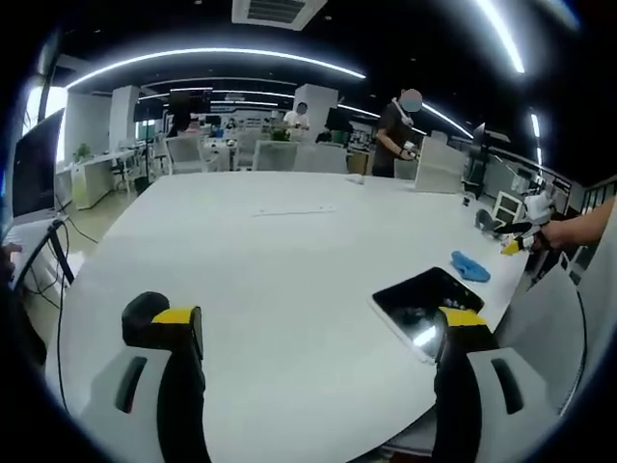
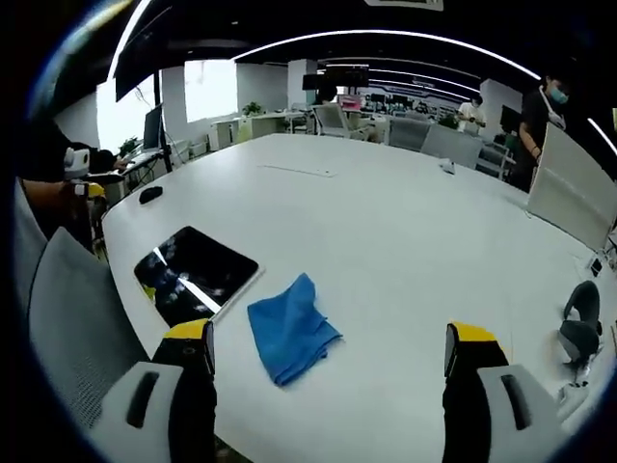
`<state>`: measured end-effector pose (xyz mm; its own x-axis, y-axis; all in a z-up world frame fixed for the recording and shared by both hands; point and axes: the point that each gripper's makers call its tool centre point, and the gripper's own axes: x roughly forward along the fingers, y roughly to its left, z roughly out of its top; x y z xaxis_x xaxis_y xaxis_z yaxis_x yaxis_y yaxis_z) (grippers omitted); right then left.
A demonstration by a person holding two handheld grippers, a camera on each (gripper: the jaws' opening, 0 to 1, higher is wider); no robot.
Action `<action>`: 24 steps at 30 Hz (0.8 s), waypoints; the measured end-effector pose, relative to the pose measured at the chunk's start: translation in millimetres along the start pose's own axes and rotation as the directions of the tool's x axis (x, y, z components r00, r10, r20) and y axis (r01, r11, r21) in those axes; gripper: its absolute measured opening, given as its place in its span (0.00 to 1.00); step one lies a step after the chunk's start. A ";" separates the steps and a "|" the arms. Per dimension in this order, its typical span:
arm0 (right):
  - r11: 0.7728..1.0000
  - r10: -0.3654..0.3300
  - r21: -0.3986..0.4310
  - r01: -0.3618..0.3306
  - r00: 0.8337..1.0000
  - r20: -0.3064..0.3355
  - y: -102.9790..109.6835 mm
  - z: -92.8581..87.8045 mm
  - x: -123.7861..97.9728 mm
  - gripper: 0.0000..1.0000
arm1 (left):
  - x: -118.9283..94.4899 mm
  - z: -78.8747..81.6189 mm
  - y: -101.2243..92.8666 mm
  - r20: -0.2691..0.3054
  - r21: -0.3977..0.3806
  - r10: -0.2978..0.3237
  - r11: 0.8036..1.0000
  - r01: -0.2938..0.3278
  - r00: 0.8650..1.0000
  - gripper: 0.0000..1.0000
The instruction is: Wipe the mirror surface with the cleaning cloth until all visible marks leave the cleaned area.
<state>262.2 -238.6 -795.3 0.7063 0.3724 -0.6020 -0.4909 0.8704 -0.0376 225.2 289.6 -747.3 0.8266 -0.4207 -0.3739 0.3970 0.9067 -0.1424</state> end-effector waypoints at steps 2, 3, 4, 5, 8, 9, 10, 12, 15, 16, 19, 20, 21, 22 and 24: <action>1.000 0.000 0.002 0.000 1.000 0.006 2.0 1.3 -0.5 0.98 | -1.3 -0.7 3.5 -0.002 -0.004 0.008 1.000 -0.008 1.000 0.99; 1.000 0.000 0.003 0.000 1.000 0.006 2.9 1.8 -0.6 0.98 | -1.7 -0.7 4.9 -0.002 -0.007 0.012 1.000 -0.012 1.000 0.99; 1.000 0.000 0.006 0.000 1.000 0.005 3.3 1.5 -0.4 0.98 | -1.9 -0.8 5.7 -0.004 -0.011 0.015 1.000 -0.015 1.000 0.99; 1.000 0.003 0.008 -0.003 1.000 0.004 4.0 0.9 -0.2 0.98 | -1.9 -0.7 5.7 -0.007 -0.009 0.015 1.000 -0.015 1.000 0.99; 1.000 0.007 0.009 -0.007 1.000 0.002 4.7 -0.9 0.8 0.98 | -0.3 2.3 7.3 0.001 -0.006 0.017 1.000 -0.017 1.000 0.99; 1.000 0.007 0.009 -0.007 1.000 -0.003 4.4 -2.3 1.0 0.98 | 0.3 3.0 7.5 0.004 -0.009 0.019 1.000 -0.019 1.000 0.99; 1.000 0.005 0.011 -0.005 1.000 -0.010 3.7 -3.9 0.9 0.98 | 1.2 3.9 7.3 0.007 -0.011 0.019 1.000 -0.019 1.000 0.99; 1.000 0.001 0.015 -0.001 1.000 -0.014 2.8 -4.5 0.5 0.98 | 3.4 4.5 5.1 0.008 -0.008 0.013 1.000 -0.013 1.000 0.99; 1.000 -0.006 0.019 0.006 1.000 0.005 1.0 -1.5 1.3 0.98 | 5.2 5.0 4.9 0.004 0.004 0.004 1.000 -0.005 1.000 0.99; 1.000 -0.008 0.021 0.008 1.000 -0.009 0.6 -3.1 3.4 0.98 | 5.1 6.6 7.1 0.007 0.003 0.007 1.000 -0.007 1.000 0.99; 1.000 -0.007 0.014 0.007 1.000 -0.002 -1.1 -0.7 6.5 0.98 | 3.4 10.1 11.8 0.014 0.003 0.011 1.000 -0.011 1.000 0.99; 1.000 -0.006 0.013 0.006 1.000 0.007 -0.7 1.5 6.8 0.98 | 3.7 9.9 13.3 0.014 0.003 0.011 1.000 -0.011 1.000 0.99; 1.000 -0.005 0.017 0.005 1.000 0.012 -0.1 2.3 7.1 0.98 | 4.4 8.8 14.5 0.011 0.003 0.011 1.000 -0.011 1.000 0.99; 1.000 -0.006 0.021 0.005 1.000 0.010 0.7 1.9 7.2 0.98 | 5.5 6.6 15.6 0.005 0.004 0.010 1.000 -0.010 1.000 0.99; 1.000 -0.007 0.021 0.007 1.000 0.009 5.1 0.6 6.9 0.98 | 6.5 5.2 15.9 0.001 0.000 0.008 1.000 -0.008 1.000 0.99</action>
<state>264.9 -231.4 -799.1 0.7144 0.3687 -0.5947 -0.4752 0.8795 -0.0255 239.0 301.1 -747.2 0.8300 -0.4134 -0.3743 0.3903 0.9100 -0.1396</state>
